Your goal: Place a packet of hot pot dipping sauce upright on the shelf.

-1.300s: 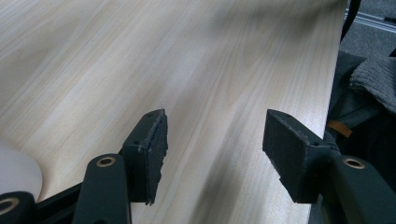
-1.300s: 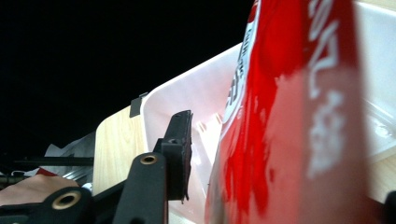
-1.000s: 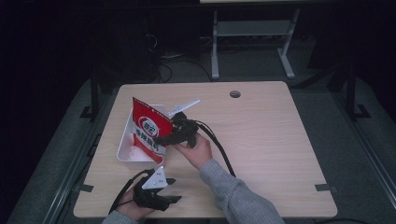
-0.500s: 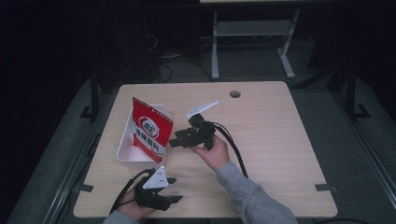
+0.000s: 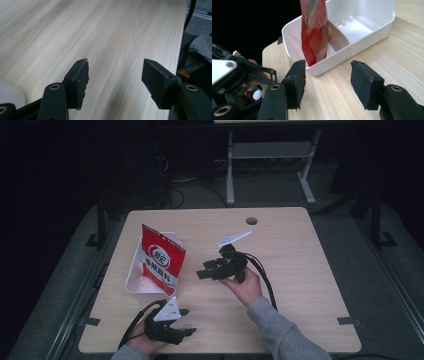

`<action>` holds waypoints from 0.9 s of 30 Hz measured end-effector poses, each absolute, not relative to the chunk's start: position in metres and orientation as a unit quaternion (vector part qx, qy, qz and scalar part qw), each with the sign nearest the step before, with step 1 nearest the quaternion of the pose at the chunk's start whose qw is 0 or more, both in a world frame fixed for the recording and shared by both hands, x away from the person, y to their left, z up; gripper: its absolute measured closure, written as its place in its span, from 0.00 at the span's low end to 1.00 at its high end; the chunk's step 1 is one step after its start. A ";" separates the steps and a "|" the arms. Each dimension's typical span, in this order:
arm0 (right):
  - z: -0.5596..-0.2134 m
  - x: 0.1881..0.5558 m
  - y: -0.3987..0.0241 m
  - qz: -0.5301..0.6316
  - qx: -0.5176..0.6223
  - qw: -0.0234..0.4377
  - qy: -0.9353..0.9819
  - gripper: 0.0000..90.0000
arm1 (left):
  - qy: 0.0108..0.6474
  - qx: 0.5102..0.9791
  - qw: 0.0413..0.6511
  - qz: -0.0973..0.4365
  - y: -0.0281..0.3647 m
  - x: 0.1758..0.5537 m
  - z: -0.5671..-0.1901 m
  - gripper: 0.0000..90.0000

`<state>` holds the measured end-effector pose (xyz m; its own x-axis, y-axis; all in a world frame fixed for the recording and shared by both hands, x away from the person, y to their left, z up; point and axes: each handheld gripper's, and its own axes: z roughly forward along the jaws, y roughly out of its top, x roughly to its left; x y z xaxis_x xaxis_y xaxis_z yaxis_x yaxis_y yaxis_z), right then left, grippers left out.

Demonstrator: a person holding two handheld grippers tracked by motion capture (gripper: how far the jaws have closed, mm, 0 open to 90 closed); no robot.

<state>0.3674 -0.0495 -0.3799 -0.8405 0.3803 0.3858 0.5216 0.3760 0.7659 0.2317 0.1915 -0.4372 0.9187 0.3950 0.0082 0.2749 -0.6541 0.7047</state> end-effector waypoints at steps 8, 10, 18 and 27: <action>-0.382 0.364 -0.068 -0.485 -0.283 0.070 -0.825 0.49 | 0.185 0.907 0.371 0.081 0.189 0.232 -0.438 0.41; -0.382 0.363 -0.073 -0.483 -0.285 0.069 -0.825 0.49 | 0.185 0.907 0.370 0.081 0.189 0.232 -0.438 0.41; -0.385 0.356 -0.093 -0.480 -0.295 0.066 -0.824 0.48 | 0.186 0.906 0.370 0.081 0.189 0.233 -0.438 0.41; -0.390 0.350 -0.113 -0.479 -0.304 0.066 -0.821 0.48 | 0.184 0.907 0.370 0.081 0.188 0.233 -0.438 0.41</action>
